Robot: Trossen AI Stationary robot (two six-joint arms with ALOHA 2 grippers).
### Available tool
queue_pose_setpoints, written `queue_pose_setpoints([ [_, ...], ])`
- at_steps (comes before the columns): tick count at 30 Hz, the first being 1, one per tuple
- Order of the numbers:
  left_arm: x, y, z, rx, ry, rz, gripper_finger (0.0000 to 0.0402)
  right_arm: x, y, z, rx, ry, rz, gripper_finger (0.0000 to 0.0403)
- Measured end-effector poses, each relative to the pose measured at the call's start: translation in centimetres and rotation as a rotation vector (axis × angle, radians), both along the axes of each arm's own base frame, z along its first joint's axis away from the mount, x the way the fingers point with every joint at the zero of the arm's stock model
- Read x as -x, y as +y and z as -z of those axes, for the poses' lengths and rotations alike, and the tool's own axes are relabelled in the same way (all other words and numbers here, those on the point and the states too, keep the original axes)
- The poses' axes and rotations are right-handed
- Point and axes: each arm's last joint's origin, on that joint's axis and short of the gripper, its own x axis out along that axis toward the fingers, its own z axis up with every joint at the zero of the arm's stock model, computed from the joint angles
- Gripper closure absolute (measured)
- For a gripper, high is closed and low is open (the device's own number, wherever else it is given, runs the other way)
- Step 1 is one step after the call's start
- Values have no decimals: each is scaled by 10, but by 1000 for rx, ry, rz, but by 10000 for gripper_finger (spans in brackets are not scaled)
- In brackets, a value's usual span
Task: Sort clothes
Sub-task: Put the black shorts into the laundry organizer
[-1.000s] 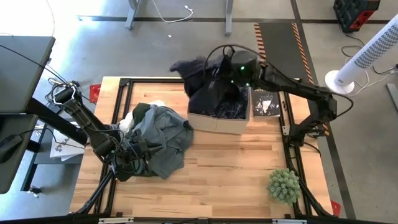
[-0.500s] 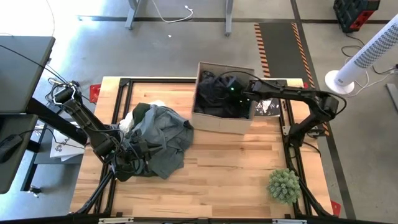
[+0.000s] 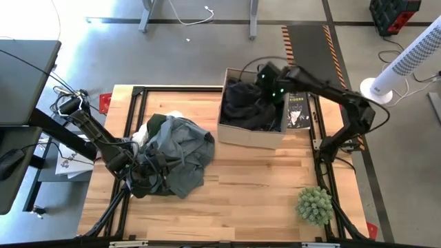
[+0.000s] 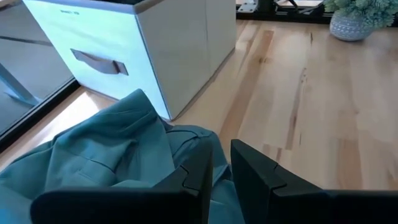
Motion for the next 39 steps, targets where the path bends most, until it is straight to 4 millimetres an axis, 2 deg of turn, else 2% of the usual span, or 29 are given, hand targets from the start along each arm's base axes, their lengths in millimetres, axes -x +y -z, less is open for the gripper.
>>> queue_pose_setpoints([
  [4,0,0,0,12,2,2,347,7,10,-45,24,-11,-29,267],
  [7,0,0,0,12,2,2,347,8,8,-67,129,-68,44,263],
  [10,0,0,0,11,2,2,347,-2,3,-78,219,-194,58,262],
  [13,0,0,0,11,2,2,347,-23,1,-78,245,-390,-70,262],
  [16,0,0,0,11,3,3,347,-43,1,-61,187,-568,-186,263],
  [18,0,0,0,11,4,3,347,-51,-1,-37,130,-611,-197,265],
  [22,0,0,1,10,10,6,347,-54,-5,43,-2,-461,-128,268],
  [26,0,0,1,5,13,7,347,-44,-5,129,-104,-262,-24,269],
  [29,0,0,1,3,14,9,347,-36,-6,172,-167,-173,6,270],
  [32,0,0,1,3,14,9,347,-36,-7,185,-191,-152,9,270],
  [34,0,0,1,2,15,9,347,-39,-8,181,-192,-148,1,270],
  [36,1,0,1,9,15,5,347,-42,-10,165,-187,-152,1,270],
  [39,2,2,-1,69,8,0,347,-46,-10,126,-158,-152,14,270],
])
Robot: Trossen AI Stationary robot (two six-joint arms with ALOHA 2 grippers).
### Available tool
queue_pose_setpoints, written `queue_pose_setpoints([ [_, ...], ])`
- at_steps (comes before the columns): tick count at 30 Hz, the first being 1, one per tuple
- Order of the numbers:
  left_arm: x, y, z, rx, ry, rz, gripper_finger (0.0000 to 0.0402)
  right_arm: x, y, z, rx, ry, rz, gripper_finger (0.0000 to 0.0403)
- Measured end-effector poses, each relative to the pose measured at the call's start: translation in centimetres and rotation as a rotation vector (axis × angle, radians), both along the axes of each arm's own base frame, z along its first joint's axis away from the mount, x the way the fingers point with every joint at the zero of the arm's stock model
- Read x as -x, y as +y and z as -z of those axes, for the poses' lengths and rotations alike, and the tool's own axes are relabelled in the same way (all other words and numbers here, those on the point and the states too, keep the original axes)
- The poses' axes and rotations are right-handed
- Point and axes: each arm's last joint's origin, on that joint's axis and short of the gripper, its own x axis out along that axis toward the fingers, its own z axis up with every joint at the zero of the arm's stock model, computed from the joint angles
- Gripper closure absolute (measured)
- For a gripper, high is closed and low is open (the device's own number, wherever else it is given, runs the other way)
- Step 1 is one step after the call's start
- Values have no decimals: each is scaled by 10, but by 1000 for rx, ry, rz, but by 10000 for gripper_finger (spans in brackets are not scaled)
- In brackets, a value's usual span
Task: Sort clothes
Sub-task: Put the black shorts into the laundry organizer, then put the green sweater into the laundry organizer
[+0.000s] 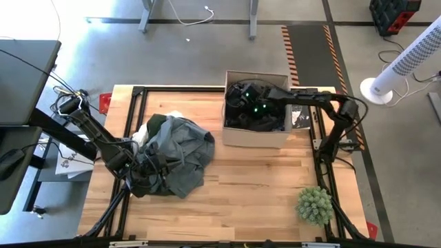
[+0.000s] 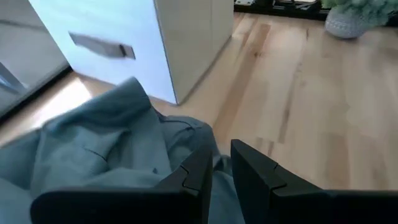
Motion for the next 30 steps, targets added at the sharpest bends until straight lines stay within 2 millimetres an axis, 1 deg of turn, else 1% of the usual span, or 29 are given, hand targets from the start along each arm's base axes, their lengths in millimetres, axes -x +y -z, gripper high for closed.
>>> queue_pose_setpoints([
  [3,4,6,-14,75,-2,-2,347,-1,5,-54,90,-26,13,270],
  [6,9,19,-34,102,-11,-29,347,-1,23,-97,182,-39,-3,270],
  [8,13,34,-46,113,-4,-83,347,-3,40,-120,239,-95,-32,270],
  [10,18,55,-57,157,9,-173,347,-4,60,-141,294,-168,-69,270],
  [12,24,75,-60,203,70,-254,347,-6,79,-152,335,-220,-120,270],
  [15,33,100,-56,270,214,-371,341,-11,107,-155,354,-247,-196,270],
  [17,38,113,-51,300,311,-458,333,-14,124,-155,359,-251,-241,270],
  [19,41,124,-47,310,387,-543,319,-18,139,-152,366,-249,-281,270],
  [21,41,132,-44,301,439,-614,300,-21,150,-145,380,-229,-306,270],
  [25,35,147,-41,280,472,-704,253,-23,166,-135,420,-204,-300,270],
  [28,29,159,-37,280,504,-744,221,-25,171,-126,444,-213,-261,270],
  [30,28,166,-34,279,545,-778,207,-26,173,-119,443,-205,-268,270],
])
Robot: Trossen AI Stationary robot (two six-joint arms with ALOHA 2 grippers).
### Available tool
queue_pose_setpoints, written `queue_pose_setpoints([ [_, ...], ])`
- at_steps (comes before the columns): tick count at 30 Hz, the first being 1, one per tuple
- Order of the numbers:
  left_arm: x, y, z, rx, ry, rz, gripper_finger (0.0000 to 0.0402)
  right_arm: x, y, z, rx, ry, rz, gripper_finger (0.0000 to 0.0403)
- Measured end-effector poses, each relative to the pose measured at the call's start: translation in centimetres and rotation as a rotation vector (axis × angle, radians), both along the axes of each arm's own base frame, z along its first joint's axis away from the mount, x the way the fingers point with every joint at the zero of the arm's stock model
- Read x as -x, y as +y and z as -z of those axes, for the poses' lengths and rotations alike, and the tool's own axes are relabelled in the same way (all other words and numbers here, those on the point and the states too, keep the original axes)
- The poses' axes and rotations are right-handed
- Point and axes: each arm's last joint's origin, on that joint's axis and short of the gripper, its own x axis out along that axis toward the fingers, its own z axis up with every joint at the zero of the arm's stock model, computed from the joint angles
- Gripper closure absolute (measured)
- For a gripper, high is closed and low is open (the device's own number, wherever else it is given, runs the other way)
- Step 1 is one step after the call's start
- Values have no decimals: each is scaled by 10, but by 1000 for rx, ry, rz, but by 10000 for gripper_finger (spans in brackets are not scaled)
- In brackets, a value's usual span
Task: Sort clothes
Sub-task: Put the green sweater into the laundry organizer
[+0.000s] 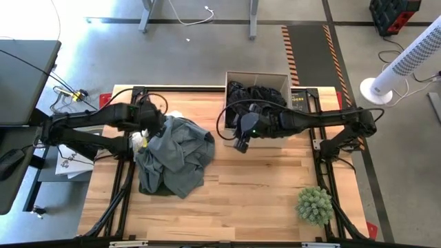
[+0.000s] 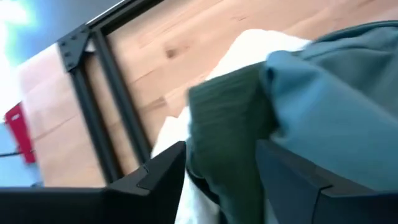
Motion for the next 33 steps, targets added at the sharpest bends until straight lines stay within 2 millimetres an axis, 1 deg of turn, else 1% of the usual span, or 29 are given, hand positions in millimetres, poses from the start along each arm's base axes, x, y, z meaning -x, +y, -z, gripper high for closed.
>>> queue_pose_setpoints([
  [4,-3,13,7,49,59,-36,202,1,5,10,-24,2,13,270],
  [6,-6,19,16,107,62,-28,206,2,9,17,-32,20,13,270],
  [10,-12,29,38,203,-2,44,225,4,17,24,-40,15,15,270],
  [12,-14,32,45,230,-39,82,245,4,22,25,-42,16,2,270],
  [15,-18,33,41,215,-86,139,303,4,29,25,-43,10,-19,270],
  [17,-22,33,26,178,-149,186,359,3,33,24,-41,-10,-30,270],
  [18,-23,32,15,147,-189,214,380,2,35,23,-40,-25,-34,270],
  [19,-24,31,3,117,-227,240,390,1,36,22,-37,-43,-38,270],
  [22,-24,28,-44,2,-389,337,392,-5,39,15,-2,-128,-74,270],
  [25,-21,20,-94,-131,-577,455,398,-13,40,4,96,-222,-161,270],
  [27,-19,14,-123,-211,-701,536,398,-18,40,-4,161,-293,-207,270],
  [29,-19,9,-146,-272,-804,615,399,-22,39,-12,202,-367,-219,270],
  [30,-20,7,-154,-300,-847,649,399,-24,37,-16,228,-406,-224,270],
  [33,-27,2,-172,-375,-963,737,400,-28,29,-32,323,-538,-233,269],
])
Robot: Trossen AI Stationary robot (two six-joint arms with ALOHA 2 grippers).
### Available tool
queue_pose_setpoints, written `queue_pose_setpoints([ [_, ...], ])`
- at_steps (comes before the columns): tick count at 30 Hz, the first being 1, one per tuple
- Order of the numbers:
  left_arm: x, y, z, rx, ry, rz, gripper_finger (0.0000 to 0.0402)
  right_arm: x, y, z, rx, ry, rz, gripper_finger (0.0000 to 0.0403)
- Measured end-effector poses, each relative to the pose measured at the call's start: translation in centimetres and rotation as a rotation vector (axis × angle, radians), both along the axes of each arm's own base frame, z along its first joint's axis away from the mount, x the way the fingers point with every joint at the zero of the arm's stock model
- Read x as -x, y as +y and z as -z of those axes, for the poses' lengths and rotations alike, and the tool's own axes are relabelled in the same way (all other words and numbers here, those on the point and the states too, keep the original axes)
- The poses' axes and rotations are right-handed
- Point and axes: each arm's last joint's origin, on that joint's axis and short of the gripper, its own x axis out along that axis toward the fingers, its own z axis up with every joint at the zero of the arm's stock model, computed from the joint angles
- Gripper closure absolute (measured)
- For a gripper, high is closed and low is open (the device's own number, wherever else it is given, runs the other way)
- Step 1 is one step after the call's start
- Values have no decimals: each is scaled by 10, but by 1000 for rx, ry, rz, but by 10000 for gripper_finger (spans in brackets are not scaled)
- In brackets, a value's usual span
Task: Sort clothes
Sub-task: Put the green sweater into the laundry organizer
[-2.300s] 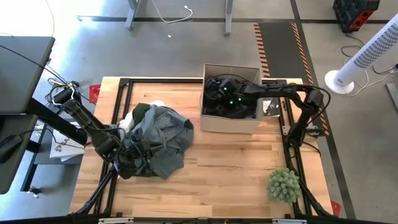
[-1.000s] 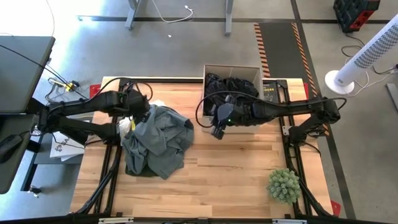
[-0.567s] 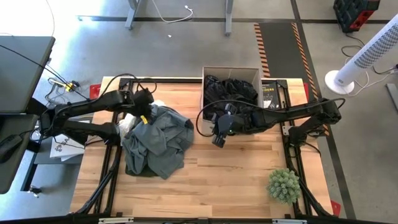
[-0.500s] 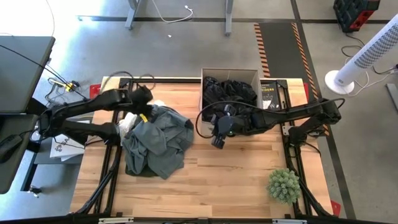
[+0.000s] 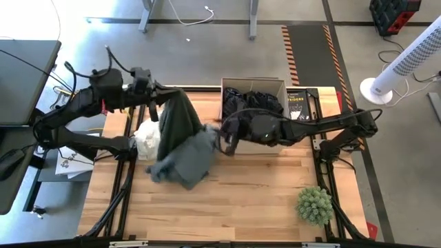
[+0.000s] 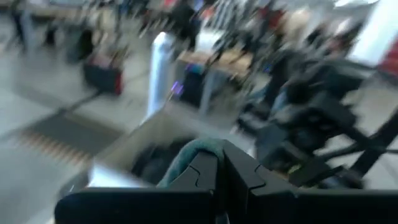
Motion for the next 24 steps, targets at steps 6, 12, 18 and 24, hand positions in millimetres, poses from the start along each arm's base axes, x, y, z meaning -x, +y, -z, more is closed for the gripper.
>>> queue_pose_setpoints([
  [6,-25,-5,-20,-64,-181,166,400,-3,-15,-30,87,-149,-83,241],
  [12,-50,-3,-30,-122,-227,251,401,-4,-33,-40,-28,-200,-203,160],
  [18,-77,3,-20,-115,-181,253,401,-28,-40,-9,-142,-119,-296,104],
  [24,-93,5,-10,-101,-142,275,401,-67,-33,46,-173,-32,-426,134],
])
